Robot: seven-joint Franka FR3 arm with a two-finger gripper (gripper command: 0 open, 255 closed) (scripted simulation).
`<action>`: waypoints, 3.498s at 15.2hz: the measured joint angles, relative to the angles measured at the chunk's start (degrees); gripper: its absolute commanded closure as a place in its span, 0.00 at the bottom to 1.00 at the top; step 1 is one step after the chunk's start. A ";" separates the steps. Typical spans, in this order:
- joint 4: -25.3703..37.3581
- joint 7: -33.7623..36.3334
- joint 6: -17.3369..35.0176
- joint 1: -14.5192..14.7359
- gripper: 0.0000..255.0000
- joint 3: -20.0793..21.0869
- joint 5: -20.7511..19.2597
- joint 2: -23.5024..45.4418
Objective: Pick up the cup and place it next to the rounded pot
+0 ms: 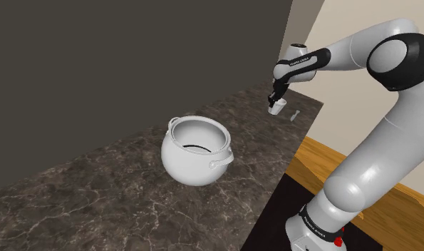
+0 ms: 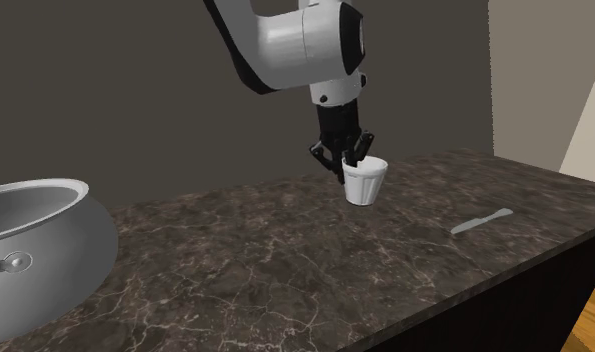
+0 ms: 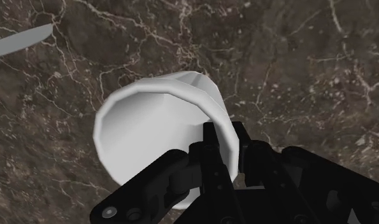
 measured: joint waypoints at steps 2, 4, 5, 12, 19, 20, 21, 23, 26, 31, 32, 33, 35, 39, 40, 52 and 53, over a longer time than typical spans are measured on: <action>1.03 -0.07 -1.60 0.08 1.00 0.07 -0.07 -0.59; 1.84 -0.41 -2.94 0.01 1.00 0.00 -0.10 -1.19; 2.16 -0.25 -3.74 0.11 1.00 0.11 -0.27 -1.67; 5.84 -0.53 -9.18 0.36 1.00 0.43 -0.45 -3.51; 9.99 -1.05 -14.31 0.54 1.00 0.67 -0.38 -4.57; 10.54 -1.18 -15.08 0.54 1.00 0.68 -0.40 -4.81; 11.10 -1.20 -15.81 0.58 1.00 0.74 -0.41 -4.99; 12.38 -1.33 -17.26 0.64 1.00 0.82 -0.37 -5.16; 14.79 -1.90 -19.54 0.62 1.00 0.78 -0.10 -5.07; 14.39 -0.33 -21.89 1.27 1.00 1.84 -1.15 -7.66; 12.56 0.98 -21.83 1.63 1.00 2.54 -1.86 -9.30; 10.47 2.31 -22.02 1.92 1.00 3.30 -2.69 -11.39; 7.11 4.60 -22.74 2.35 1.00 4.80 -3.94 -15.18; 0.60 9.58 -24.16 3.18 1.00 8.36 -5.53 -22.17; -0.97 10.77 -24.82 3.36 1.00 9.35 -5.75 -24.13; -13.64 24.59 -32.40 7.35 1.00 21.95 -2.47 -40.94; -13.91 25.79 -33.44 7.88 1.00 23.21 -1.75 -41.96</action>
